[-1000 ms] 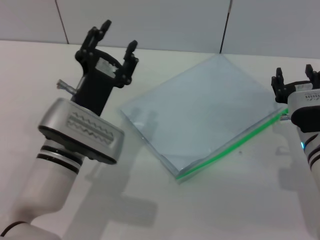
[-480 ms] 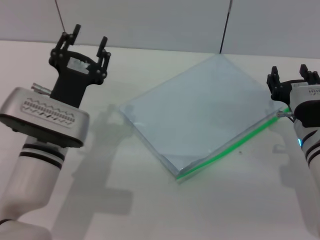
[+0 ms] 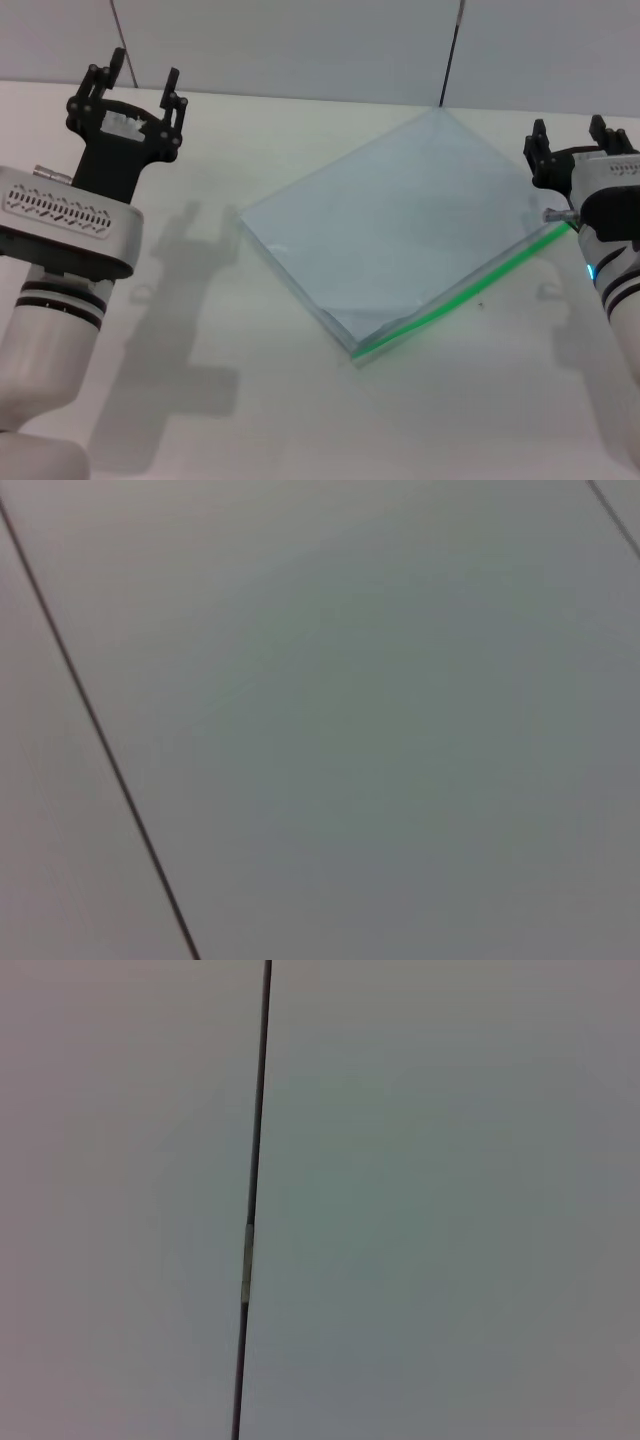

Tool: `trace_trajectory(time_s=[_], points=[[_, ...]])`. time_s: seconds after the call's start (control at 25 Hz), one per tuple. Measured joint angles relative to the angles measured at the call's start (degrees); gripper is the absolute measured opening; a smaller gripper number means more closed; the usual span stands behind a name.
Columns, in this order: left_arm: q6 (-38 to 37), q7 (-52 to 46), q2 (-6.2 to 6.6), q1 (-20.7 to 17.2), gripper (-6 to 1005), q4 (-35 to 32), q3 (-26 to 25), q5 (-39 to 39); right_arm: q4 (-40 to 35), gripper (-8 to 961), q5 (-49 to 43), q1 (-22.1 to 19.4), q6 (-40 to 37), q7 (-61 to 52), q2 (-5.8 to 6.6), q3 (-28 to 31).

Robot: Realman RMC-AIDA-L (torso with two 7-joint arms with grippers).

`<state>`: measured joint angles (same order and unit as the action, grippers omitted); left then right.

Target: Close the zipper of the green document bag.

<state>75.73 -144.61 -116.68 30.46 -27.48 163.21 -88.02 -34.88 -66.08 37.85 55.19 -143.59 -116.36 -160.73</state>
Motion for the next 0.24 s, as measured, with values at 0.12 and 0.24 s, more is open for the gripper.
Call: trace_trajectory(time_s=[0.12,0.24], points=[[-0.1,-1.9,0.09,0.0,558,0.5,-0.1,0.1,0.0,675,0.0,0.1,0.0,0.0,-0.01,0.1],[-0.2,-3.9,0.1,0.1,558,1.6,-0.2,0.7,0.1,675,0.0,0.1,0.0,0.0,-0.07,0.1]])
